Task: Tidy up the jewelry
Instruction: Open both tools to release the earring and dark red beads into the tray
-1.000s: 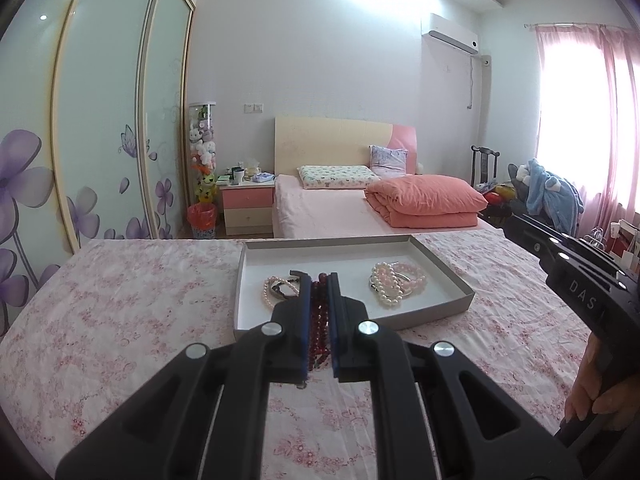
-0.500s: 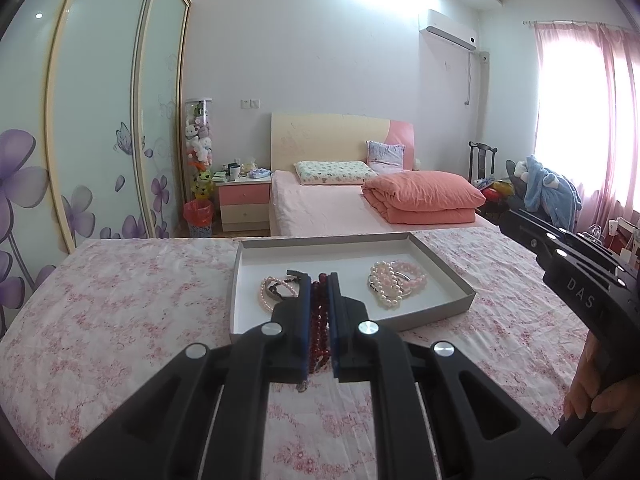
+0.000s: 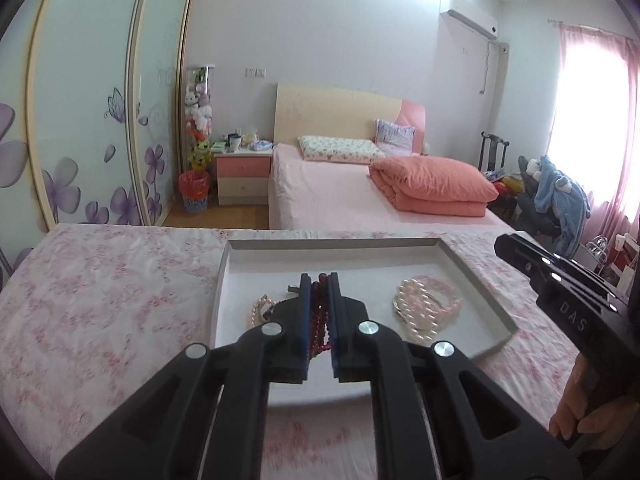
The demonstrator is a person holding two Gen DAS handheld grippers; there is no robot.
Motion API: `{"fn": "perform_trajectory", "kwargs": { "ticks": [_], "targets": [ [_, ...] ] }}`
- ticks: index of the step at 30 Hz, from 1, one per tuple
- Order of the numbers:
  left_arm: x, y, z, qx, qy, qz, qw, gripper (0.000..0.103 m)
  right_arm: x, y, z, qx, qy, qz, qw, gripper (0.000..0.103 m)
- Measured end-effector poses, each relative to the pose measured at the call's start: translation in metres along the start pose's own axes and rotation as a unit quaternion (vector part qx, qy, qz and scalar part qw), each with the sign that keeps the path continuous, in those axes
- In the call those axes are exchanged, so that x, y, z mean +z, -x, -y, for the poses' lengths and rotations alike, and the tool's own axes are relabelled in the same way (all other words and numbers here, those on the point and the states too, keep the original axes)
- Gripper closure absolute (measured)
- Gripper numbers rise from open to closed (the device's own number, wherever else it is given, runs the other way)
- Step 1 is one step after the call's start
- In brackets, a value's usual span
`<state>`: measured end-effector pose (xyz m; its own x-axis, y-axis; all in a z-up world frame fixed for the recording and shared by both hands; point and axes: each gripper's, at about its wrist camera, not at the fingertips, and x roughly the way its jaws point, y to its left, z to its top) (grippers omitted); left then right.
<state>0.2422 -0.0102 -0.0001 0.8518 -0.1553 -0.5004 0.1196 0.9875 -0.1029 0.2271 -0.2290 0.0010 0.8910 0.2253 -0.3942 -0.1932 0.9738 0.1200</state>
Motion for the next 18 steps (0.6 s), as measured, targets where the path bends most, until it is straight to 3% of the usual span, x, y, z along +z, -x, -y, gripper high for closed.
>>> {"fn": "perform_trajectory", "kwargs": {
  "ticks": [10, 14, 18],
  "targets": [
    [0.013, -0.06, 0.005, -0.001, -0.002, -0.019, 0.9998, 0.092, -0.001, -0.06, 0.012, 0.013, -0.035, -0.057, 0.998, 0.087],
    [0.016, -0.065, -0.002, -0.008, 0.014, -0.02, 0.9997, 0.088, -0.006, -0.056, 0.022, 0.009, -0.045, -0.061, 0.997, 0.075],
    [0.017, -0.06, -0.011, 0.0, 0.023, -0.019, 0.9996, 0.087, -0.009, -0.049, 0.029, 0.004, -0.054, -0.061, 0.997, 0.075]
  ]
}}
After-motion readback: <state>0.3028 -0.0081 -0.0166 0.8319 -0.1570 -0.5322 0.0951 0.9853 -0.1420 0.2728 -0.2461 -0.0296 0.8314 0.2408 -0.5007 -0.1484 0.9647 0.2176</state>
